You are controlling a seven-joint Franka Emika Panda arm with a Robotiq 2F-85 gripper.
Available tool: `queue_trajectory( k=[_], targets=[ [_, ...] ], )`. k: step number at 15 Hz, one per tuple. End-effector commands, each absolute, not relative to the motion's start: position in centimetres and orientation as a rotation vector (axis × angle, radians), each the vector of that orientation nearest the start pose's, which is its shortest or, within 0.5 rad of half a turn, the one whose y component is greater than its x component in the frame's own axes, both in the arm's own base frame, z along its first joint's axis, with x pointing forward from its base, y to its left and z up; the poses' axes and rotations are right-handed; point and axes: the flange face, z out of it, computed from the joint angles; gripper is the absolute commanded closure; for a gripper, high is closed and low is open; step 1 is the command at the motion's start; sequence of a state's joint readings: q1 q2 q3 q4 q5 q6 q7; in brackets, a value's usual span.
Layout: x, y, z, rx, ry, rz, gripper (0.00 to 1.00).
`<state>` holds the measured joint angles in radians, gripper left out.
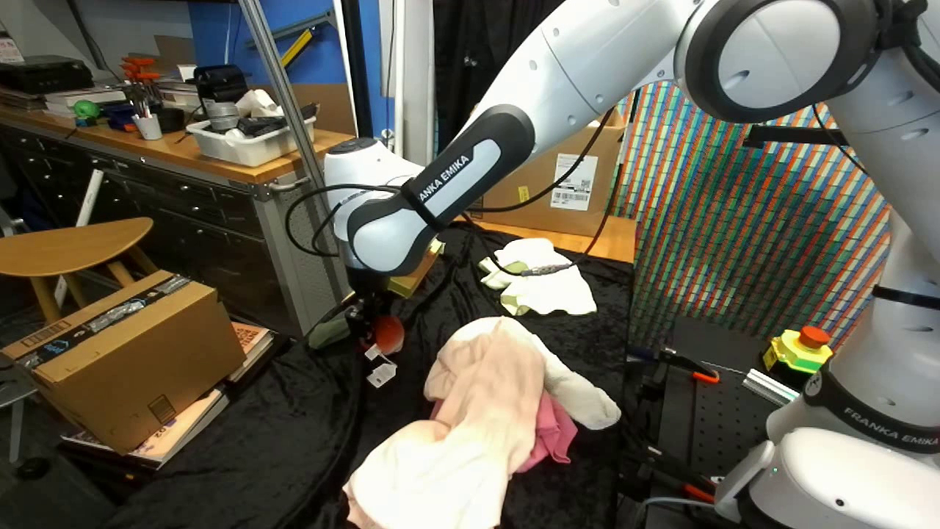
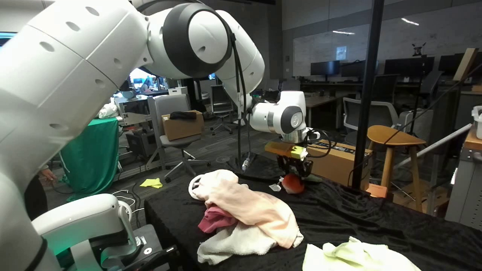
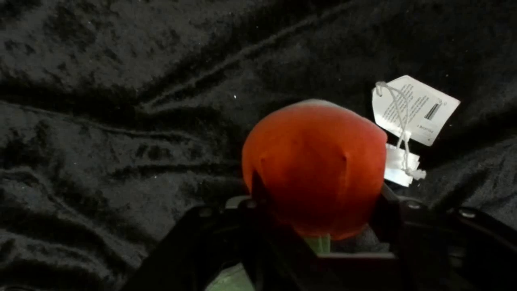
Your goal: Pile the t-shirts, ropes, radish and towel together
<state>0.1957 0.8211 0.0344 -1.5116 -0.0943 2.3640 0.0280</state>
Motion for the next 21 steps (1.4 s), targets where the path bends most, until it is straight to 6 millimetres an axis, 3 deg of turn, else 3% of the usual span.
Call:
queue_trajectory(
  k=[1,4,6,7,13,17,21],
  targets=[
    [70.3,16.0,18.5,-3.176,-0.390,-0.052,0.73],
    [70.1,15.9,18.8,-3.182,-0.384,-0.030,0.92],
    [69.9,15.9,19.1,-3.181,-0.386,-0.009,0.95],
    [69.7,15.8,19.3,-3.178,-0.387,0.008,0.91],
    [67.2,15.5,22.7,-3.156,-0.436,0.096,0.92],
    [63.7,15.3,25.4,-3.126,-0.490,0.150,0.92],
    [59.8,15.0,25.4,-3.046,-0.492,0.242,0.92]
  ],
)
